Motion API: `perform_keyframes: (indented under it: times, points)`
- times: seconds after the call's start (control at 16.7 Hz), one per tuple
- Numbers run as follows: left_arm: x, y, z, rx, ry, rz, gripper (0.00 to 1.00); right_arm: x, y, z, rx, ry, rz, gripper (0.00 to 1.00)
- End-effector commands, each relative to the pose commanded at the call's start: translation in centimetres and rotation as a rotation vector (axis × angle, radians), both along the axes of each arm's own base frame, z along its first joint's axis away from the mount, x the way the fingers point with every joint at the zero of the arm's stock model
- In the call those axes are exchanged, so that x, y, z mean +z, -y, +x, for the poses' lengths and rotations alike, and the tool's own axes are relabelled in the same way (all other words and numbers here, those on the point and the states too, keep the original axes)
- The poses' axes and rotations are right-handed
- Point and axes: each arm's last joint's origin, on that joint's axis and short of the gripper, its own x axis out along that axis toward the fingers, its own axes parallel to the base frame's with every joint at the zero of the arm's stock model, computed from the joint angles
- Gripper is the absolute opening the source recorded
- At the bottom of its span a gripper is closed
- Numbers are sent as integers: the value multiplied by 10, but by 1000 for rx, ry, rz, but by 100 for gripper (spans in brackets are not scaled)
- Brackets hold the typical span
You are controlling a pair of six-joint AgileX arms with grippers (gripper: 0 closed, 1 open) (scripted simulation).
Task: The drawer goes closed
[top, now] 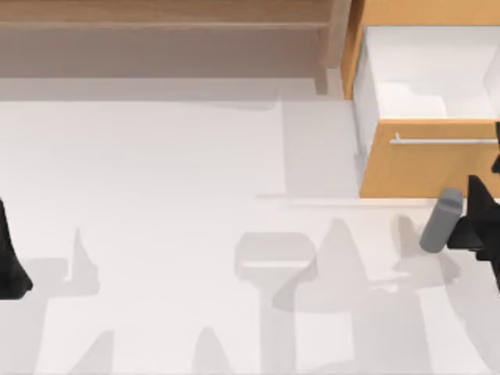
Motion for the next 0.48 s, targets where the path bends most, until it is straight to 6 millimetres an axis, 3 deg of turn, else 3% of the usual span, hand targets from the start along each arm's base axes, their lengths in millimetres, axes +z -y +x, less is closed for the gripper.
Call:
perform_keyframes:
  times: [0.3, 0.48]
  points:
    - [0, 0, 0, 0, 0, 0, 100, -1, 1, 0, -2, -6, -1, 100]
    - [0, 0, 0, 0, 0, 0, 100, 0, 0, 11, 0, 0, 0, 100]
